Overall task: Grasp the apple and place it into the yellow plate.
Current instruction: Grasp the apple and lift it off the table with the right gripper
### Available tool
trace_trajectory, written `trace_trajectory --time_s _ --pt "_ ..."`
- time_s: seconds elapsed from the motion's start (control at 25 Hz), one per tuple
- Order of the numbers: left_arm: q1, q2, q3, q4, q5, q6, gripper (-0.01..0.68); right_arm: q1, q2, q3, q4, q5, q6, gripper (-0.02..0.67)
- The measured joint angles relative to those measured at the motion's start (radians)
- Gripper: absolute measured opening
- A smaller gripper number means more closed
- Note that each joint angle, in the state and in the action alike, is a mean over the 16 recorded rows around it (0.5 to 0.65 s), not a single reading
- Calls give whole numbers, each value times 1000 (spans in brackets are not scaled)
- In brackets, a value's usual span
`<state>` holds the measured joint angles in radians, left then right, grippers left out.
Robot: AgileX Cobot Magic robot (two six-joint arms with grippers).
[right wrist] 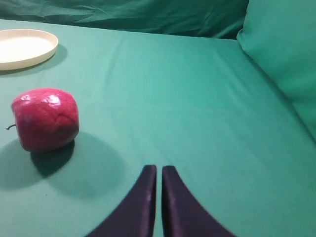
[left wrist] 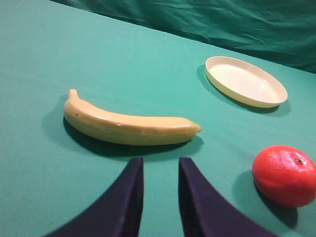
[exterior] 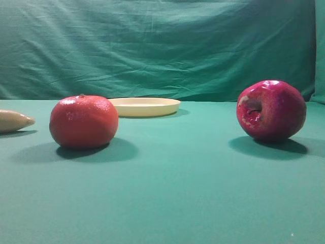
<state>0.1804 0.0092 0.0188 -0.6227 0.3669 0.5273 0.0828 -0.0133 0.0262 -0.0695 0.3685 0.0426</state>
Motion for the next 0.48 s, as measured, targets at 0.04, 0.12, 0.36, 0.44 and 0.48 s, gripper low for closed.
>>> trace_trajectory --time_s 0.04,0.12,0.36,0.44,0.48 --pt "0 0 0 0 0 0 157 0 0 0 0 0 0 0" --pt "0 0 0 0 0 0 157 0 0 0 0 0 0 0" --pt "0 0 0 0 0 0 157 0 0 0 0 0 0 0" --pt "0 0 0 0 0 0 157 0 0 0 0 0 0 0" --pt "0 0 0 0 0 0 157 0 0 0 0 0 0 0"
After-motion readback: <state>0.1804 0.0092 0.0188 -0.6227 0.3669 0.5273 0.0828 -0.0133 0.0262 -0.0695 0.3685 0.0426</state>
